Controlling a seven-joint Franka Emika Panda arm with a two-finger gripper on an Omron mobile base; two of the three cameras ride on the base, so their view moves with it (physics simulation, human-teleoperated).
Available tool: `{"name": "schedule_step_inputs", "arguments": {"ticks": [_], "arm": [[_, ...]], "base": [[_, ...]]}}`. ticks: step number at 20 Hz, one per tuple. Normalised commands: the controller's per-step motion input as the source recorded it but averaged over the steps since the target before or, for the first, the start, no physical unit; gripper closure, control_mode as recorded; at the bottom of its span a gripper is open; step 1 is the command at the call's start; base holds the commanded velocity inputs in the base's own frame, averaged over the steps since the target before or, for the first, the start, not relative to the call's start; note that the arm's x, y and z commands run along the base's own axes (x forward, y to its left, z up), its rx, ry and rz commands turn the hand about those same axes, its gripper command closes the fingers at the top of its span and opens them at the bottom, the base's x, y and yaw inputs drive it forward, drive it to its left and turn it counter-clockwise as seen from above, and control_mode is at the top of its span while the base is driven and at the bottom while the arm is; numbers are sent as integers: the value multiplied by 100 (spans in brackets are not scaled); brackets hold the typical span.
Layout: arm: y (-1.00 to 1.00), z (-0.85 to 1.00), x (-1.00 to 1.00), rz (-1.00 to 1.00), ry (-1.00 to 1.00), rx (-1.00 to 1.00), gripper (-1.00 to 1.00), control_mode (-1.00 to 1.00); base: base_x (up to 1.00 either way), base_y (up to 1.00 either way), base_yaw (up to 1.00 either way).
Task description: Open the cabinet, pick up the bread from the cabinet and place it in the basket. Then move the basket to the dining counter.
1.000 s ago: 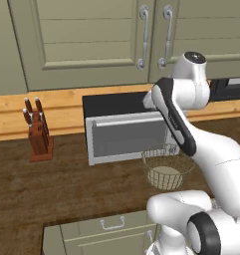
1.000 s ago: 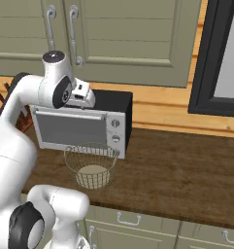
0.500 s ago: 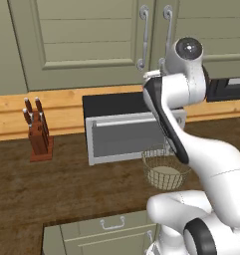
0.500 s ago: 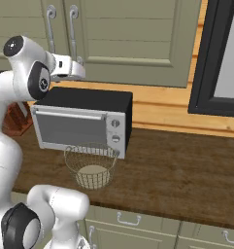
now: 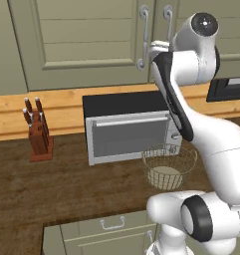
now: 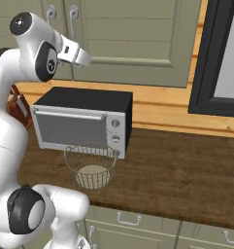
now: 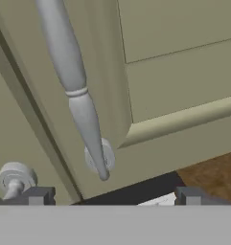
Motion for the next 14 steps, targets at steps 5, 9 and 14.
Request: {"name": "schedule_step_inputs", "arguments": {"ticks": [5, 9, 14], "arm": [[0, 0, 23, 2, -3, 2, -100, -100], [0, 6, 42, 4, -3, -9, -100, -100], [0, 13, 51, 7, 0, -6, -100, -100]], "base": [[0, 0, 0], [0, 0, 0], [0, 0, 0]]}}
